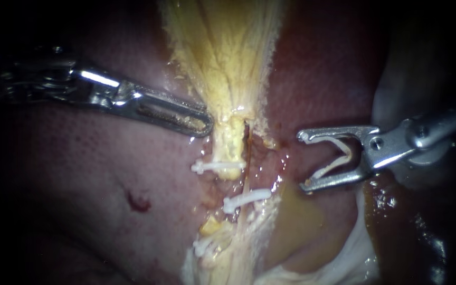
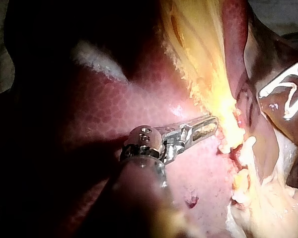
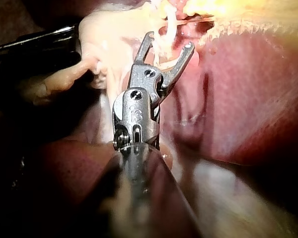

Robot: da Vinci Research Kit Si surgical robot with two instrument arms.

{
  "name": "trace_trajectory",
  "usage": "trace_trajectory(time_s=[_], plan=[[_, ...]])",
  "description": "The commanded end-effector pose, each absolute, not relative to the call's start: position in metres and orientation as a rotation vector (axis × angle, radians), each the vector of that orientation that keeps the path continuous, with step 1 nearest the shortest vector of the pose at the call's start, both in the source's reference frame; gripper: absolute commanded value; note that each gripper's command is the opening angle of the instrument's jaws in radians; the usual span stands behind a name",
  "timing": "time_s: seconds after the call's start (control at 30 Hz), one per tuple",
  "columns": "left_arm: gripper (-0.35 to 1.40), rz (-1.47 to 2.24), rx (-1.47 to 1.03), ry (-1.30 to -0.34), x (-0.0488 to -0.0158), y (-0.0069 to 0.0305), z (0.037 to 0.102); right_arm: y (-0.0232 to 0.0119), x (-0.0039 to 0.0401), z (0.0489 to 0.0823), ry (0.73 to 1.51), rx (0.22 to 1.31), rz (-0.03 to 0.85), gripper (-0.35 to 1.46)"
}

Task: Clipping second clip right tube

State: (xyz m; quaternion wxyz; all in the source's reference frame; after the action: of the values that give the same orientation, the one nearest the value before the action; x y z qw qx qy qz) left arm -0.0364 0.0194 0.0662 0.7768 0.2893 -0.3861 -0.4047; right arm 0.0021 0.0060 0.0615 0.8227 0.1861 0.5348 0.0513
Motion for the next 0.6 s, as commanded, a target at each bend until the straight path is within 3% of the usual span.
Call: trace_trajectory(time_s=[0.03, 0.6], plan=[[-0.35, -0.875, 0.628, -0.835, -0.0364, 0.0195, 0.0662, 0.006, 0.0021, 0.0616, 1.138, 0.396, 0.109, 0.5], [-0.35, -0.905, 0.609, -0.851, -0.0311, 0.0233, 0.0588, 0.0061, 0.0021, 0.0616, 1.139, 0.399, 0.108, 0.5]])
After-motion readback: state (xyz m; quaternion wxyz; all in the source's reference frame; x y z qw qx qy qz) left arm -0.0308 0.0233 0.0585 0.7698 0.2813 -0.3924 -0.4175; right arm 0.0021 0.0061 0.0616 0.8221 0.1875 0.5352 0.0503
